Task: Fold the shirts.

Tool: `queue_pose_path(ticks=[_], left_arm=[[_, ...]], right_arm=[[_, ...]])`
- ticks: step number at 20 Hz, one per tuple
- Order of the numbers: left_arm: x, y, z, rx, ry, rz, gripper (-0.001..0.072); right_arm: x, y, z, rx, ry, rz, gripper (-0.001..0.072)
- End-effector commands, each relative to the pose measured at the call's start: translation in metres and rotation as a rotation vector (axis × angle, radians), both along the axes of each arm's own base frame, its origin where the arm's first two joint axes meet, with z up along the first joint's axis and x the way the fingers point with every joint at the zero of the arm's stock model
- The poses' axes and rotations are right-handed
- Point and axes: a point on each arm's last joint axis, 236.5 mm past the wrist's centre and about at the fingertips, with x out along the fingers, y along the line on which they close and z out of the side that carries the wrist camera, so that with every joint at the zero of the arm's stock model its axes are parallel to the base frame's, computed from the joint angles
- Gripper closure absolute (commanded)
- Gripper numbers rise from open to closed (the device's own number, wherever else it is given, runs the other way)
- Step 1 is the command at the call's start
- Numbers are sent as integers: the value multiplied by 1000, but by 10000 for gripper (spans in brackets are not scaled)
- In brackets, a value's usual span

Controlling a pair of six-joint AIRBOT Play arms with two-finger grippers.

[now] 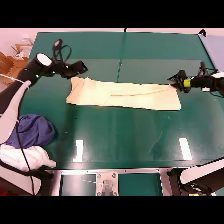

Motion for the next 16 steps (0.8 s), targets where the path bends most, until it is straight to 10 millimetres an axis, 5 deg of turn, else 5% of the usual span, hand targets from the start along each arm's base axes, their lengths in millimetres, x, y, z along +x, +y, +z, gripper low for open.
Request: queue_pose_path(ticks=[1, 5, 7, 12, 16], left_arm=[[10, 31, 15, -6, 6, 10, 6], [-19, 52, 6, -18, 144, -51, 39], [-30, 51, 2, -5, 172, -91, 691], [-41, 30, 0, -1, 190, -154, 683], [-51, -9, -1, 7, 189, -228, 683]], right_arm=[[-5, -24, 22, -30, -34, 115, 277], [-68, -64, -10, -95, 172, 209, 168], [-85, -66, -26, -76, 225, 257, 168], [-85, -46, -64, -18, 248, 339, 168], [-65, -16, -85, 57, 201, 361, 174]])
